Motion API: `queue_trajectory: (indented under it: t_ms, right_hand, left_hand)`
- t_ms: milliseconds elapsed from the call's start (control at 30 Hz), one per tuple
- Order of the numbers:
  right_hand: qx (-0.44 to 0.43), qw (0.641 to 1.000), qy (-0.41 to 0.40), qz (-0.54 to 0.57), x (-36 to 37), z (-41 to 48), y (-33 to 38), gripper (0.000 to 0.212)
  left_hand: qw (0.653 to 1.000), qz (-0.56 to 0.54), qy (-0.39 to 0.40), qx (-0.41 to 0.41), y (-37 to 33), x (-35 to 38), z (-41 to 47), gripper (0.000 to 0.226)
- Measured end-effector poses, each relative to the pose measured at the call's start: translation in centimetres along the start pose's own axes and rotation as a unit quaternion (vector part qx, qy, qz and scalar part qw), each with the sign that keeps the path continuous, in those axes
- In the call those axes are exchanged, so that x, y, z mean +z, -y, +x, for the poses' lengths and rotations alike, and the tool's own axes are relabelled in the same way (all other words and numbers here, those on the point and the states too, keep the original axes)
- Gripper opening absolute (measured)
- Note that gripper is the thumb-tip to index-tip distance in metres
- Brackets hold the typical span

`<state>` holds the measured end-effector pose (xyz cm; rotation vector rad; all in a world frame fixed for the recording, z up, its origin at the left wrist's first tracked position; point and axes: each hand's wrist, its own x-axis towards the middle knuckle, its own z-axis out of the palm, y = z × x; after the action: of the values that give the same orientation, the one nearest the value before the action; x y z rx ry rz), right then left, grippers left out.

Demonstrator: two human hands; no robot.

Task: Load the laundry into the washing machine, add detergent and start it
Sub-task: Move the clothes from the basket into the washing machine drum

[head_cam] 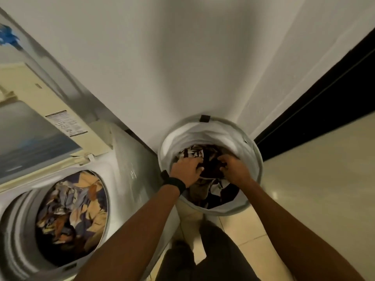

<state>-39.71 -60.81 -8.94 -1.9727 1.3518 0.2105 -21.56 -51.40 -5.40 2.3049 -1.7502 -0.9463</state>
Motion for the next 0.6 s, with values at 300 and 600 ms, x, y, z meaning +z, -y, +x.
queue_trajectory:
  t_ms: [300, 600]
  right_hand:
    - [0.024, 0.964, 0.222, -0.146, 6.1, 3.7, -5.0, 0.050]
    - [0.018, 0.960, 0.196, -0.197, 11.0, 5.8, -6.4, 0.075]
  left_hand:
    - [0.996, -0.018, 0.088, -0.028, 1.4, 6.0, 3.7, 0.032]
    - [0.987, -0.007, 0.140, -0.071, 3.1, 10.4, 4.8, 0.026]
